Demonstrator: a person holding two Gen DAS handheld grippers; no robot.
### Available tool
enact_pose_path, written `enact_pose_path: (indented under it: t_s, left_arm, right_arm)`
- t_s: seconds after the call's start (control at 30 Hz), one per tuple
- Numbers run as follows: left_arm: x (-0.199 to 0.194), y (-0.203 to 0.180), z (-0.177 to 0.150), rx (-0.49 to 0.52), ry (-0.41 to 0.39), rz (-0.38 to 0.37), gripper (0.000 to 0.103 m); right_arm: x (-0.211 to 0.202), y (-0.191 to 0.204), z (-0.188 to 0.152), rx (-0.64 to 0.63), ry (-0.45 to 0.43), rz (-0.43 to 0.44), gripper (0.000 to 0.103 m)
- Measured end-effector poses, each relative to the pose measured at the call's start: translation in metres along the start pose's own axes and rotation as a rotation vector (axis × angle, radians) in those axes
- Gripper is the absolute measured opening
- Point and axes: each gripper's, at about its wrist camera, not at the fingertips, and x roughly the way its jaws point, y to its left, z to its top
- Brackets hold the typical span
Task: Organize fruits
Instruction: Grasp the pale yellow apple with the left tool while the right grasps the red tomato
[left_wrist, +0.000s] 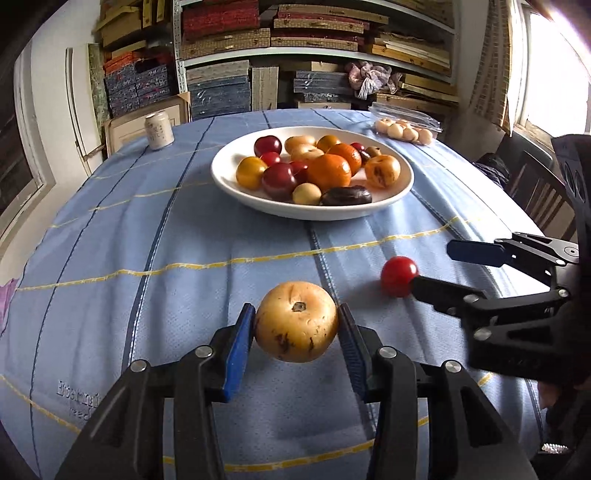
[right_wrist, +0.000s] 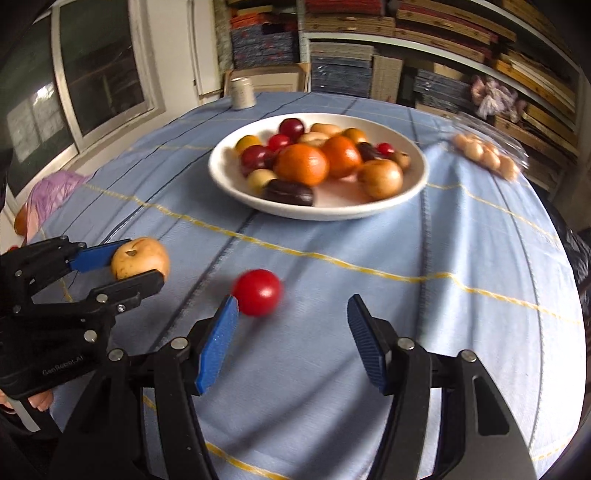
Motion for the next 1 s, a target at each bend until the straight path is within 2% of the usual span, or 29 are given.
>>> enact_pose_path:
  t_s: [0.23,0.3,0.37,0.4,0.43,1.0]
  left_arm:
    - [0.007,0.003,-0.003,-0.006,0.022,-0.01,0.045]
    - [0.008,0.004,-0.004,-0.006,0.023,-0.012,0.046]
    - [0.009,0.004,-0.004,-0.01,0.025,-0.012,0.046]
    - [0.01,0.005,-0.004,-0.012,0.025,-0.012,0.046]
    - [0.01,0.005,-0.004,-0.014,0.025,-0.012,0.046]
    - [0.003,0.007,-0.004,-0.028,0.002,-0.005,0.045]
  right_arm:
    - [0.023,0.016,0.008,-0.028,0.036,-0.015,0.059]
    - [0.027,0.018,0.009,-0.036,0.048,-0.02,0.05]
    - [0.032,0.02,0.01,-0.047,0.06,-0.023,0.044]
    - [0.032,0.02,0.011,-0.05,0.058,-0.026,0.036]
    - [0.031,0.021,0.011,-0.055,0.056,-0.031,0.031]
    - [0.002,0.006,-0.004,-0.021,-0.003,-0.013,0.031]
